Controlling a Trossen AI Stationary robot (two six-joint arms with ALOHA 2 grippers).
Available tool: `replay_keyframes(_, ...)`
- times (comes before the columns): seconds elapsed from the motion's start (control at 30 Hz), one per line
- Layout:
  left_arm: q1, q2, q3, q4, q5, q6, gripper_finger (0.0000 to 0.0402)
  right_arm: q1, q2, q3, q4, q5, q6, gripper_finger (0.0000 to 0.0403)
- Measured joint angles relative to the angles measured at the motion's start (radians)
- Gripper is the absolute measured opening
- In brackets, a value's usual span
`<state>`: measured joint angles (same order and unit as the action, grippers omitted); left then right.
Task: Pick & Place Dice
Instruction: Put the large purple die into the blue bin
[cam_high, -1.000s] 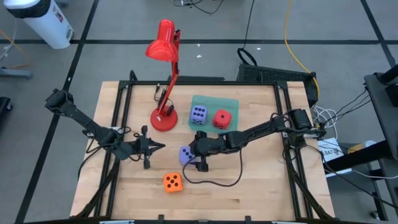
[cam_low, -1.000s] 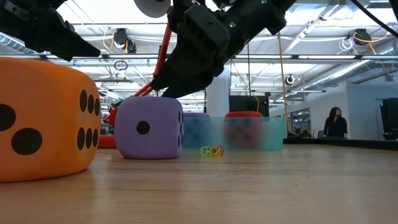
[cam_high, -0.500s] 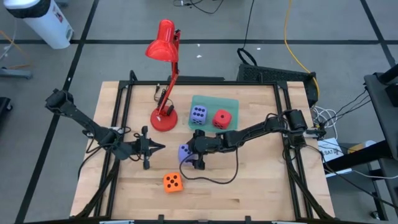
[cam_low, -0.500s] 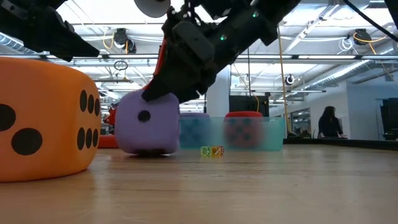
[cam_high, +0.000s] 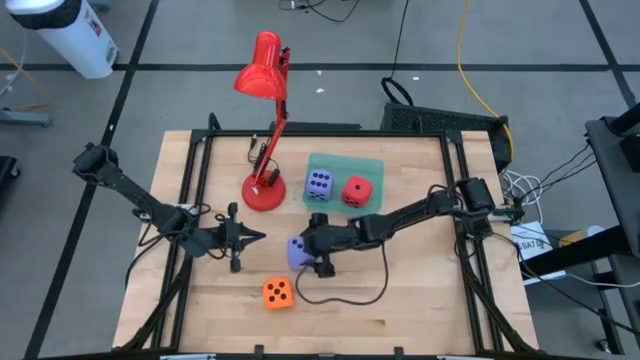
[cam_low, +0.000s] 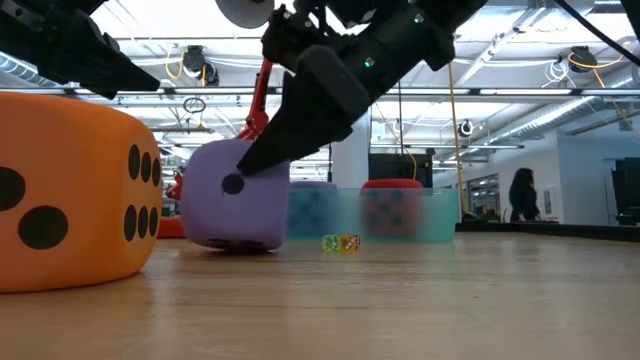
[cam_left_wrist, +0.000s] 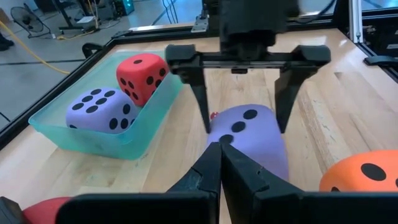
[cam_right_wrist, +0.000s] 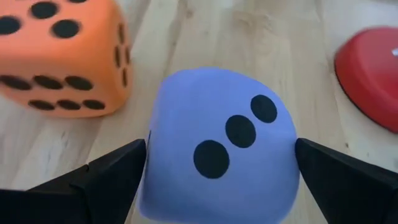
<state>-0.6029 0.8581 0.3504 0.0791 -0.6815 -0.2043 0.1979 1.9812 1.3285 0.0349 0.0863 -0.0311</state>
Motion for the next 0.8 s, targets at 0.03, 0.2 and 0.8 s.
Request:
replay_keyframes(0.03, 0.000, 0.000, 0.000, 0.000, 0.000, 0.000, 0.0021, 0.007, 0.000, 0.000, 0.001, 0.001, -0.011, 0.0400)
replay_keyframes(0.2, 0.000, 0.000, 0.000, 0.000, 0.000, 0.000, 0.0021, 0.059, 0.000, 0.000, 0.001, 0.037, -0.066, 0.0397)
replay_keyframes(0.8, 0.000, 0.000, 0.000, 0.000, 0.001, -0.001, 0.0021, 0.091, -0.071, -0.002, 0.048, 0.033, -0.007, 0.0397)
